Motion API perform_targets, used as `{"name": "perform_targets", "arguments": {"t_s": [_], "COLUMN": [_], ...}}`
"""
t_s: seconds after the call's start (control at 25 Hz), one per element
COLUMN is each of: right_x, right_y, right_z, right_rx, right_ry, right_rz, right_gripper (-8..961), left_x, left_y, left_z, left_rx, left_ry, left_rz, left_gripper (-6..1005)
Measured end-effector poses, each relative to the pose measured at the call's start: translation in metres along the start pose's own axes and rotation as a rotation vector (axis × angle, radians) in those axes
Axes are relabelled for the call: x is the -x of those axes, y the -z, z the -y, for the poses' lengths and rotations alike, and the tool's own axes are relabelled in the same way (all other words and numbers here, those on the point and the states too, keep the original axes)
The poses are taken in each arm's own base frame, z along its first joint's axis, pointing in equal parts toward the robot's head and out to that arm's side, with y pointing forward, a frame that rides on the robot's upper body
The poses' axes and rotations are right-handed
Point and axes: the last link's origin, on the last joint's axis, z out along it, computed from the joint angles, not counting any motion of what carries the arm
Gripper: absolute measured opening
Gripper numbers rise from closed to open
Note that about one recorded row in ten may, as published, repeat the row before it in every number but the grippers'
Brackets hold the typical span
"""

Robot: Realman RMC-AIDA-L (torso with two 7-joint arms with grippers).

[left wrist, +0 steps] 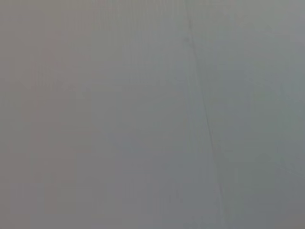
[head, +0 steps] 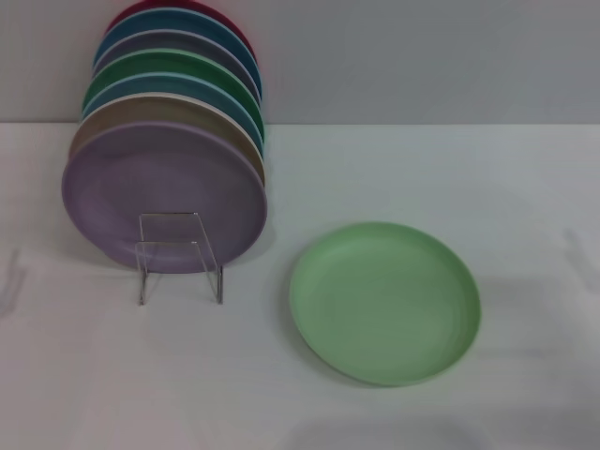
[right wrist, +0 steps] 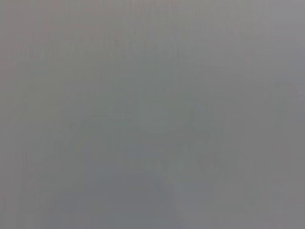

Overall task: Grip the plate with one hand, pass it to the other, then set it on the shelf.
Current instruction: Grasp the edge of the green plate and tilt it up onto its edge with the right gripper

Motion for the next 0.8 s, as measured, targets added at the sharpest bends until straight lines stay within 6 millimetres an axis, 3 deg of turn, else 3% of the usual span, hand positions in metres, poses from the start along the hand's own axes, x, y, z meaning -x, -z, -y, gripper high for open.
{"name": "perform_targets", "arguments": {"t_s": [0.52,0.64,0.68,0.72,0.8], "right_x": [0.004,0.001,-0.002,-0.002,-0.002], "right_y": [-0.012,-0.031,-0.050,-0.050,-0.073], "right_z": [-0.014,-0.014,-0.014,-0.014,-0.018], "right_rx": [0.092,0.103,0.140,0.140,0.208], "right_ry": [-0.003,-0.011,-0.045,-0.045,-0.062], "right_rz": [0.039,0.018,-0.024,-0.024,-0.093], "right_gripper": [818,817,817,817,817], "left_x": [-0.001,0.000,0.000,0.000,0.000], "left_y": [-0.001,-0.001,-0.003,-0.003,-0.004], "left_z": [-0.002,-0.002,-0.002,-0.003,-0.003], "left_rx": [0.012,0.012,0.010,0.011,0.013], "left_ry": [0.005,0.008,0.010,0.011,0.010], "left_rz": [-0.004,-0.003,-0.002,-0.002,-0.003], "left_gripper": [785,784,784,784,784]}}
